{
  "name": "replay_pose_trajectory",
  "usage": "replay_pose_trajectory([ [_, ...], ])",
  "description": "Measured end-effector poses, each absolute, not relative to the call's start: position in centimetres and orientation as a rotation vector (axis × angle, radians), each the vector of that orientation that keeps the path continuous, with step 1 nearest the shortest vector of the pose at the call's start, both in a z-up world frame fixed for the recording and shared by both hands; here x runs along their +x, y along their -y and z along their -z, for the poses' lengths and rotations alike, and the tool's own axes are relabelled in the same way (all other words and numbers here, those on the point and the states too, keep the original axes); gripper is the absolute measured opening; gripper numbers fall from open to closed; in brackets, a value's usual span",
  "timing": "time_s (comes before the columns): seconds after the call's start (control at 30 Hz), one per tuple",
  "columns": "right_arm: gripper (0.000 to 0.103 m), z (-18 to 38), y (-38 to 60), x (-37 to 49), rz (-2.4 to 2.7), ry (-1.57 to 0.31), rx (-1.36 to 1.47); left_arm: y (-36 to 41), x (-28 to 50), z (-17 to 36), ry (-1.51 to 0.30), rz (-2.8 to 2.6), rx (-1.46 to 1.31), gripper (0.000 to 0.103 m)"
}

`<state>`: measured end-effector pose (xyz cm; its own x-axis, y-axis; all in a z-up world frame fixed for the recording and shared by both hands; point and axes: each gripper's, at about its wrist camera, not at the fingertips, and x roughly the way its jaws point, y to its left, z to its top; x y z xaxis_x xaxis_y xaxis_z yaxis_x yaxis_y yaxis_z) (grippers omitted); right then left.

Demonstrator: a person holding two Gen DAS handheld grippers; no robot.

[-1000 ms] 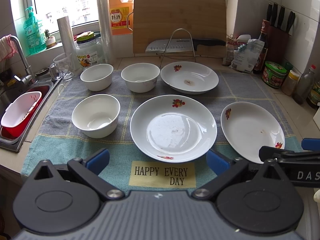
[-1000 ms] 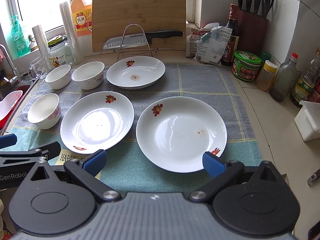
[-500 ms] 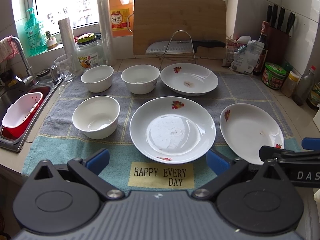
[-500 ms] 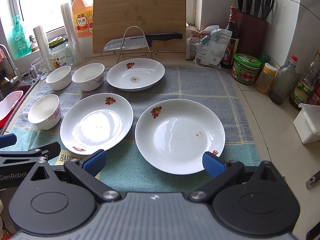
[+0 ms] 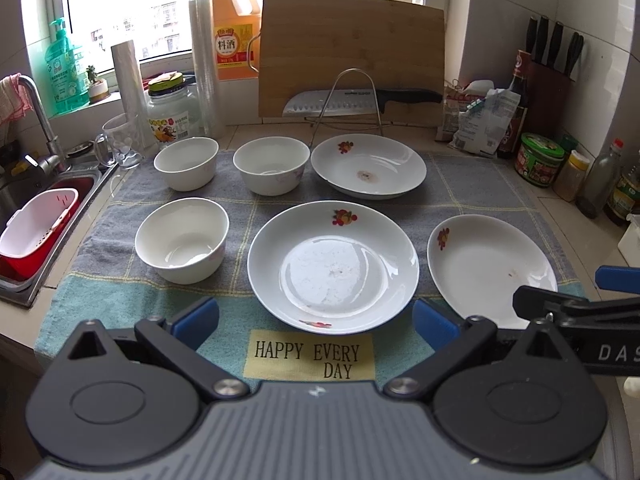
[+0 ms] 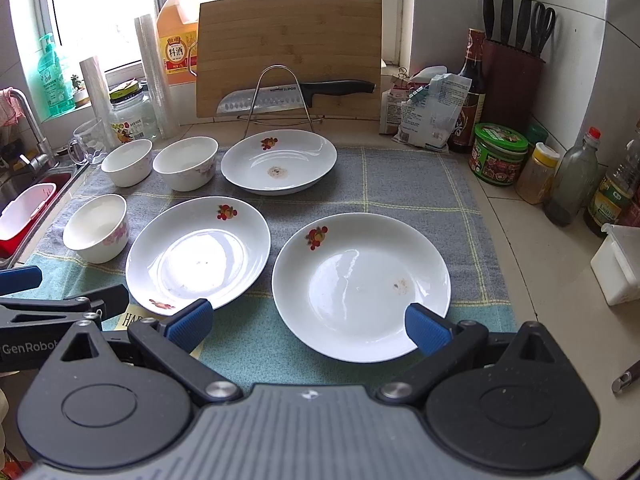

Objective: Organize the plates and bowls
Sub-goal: 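Move the left gripper to the rim of the flower-print plate and close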

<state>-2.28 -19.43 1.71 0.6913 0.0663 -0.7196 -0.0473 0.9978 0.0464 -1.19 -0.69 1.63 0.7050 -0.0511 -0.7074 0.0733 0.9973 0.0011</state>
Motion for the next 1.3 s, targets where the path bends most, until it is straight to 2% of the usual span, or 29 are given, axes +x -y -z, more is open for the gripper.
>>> replay_pose_trajectory([
  [0.53, 0.103, -1.1, 25.1, -2.5, -0.106, -0.655, 0.029, 1.1, -0.7, -1.2, -0.746, 0.056, 0.002, 0.102],
  [1.3, 0.103, 8.9, 28.5, -1.8, -0.233, -0.775, -0.005, 4.3, 0.8, 0.7, -0.796, 0.135, 0.012, 0.102],
])
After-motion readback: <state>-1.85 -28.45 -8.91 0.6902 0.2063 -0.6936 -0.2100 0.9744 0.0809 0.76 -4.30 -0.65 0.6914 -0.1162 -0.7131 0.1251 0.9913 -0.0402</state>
